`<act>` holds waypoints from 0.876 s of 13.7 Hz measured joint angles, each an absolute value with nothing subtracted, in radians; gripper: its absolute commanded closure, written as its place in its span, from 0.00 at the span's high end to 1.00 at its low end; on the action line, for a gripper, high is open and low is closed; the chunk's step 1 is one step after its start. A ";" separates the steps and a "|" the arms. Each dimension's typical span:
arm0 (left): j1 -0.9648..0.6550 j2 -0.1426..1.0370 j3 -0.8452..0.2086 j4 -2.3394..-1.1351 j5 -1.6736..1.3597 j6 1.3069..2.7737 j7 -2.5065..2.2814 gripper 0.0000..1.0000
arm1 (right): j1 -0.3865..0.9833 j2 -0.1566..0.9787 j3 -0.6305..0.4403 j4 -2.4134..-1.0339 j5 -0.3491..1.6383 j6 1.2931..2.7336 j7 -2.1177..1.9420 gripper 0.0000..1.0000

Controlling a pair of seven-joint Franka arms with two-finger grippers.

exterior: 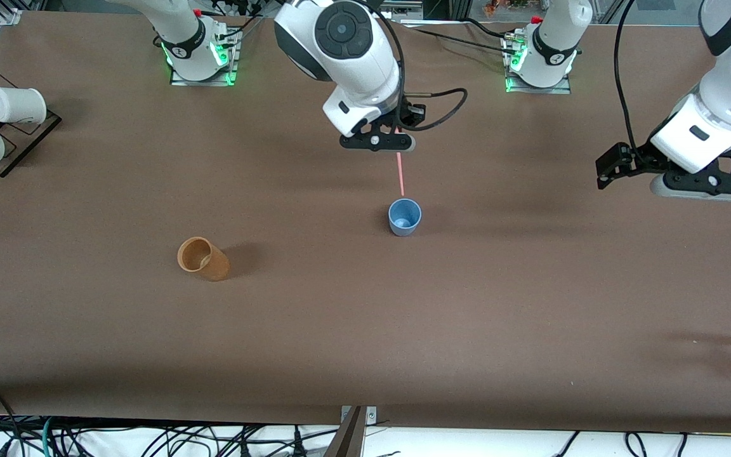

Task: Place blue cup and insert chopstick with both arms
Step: 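Set the blue cup mid-table with the left gripper while the right brings the chopstick, then lower the pink chopstick into the blue cup with the right gripper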

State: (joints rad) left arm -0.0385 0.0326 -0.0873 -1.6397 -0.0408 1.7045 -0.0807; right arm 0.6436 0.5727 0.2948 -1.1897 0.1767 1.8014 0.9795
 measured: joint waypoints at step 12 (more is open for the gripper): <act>-0.022 0.023 -0.075 -1.590 0.013 1.557 -0.037 1.00 | 0.661 0.680 0.287 -1.174 0.108 1.857 0.988 1.00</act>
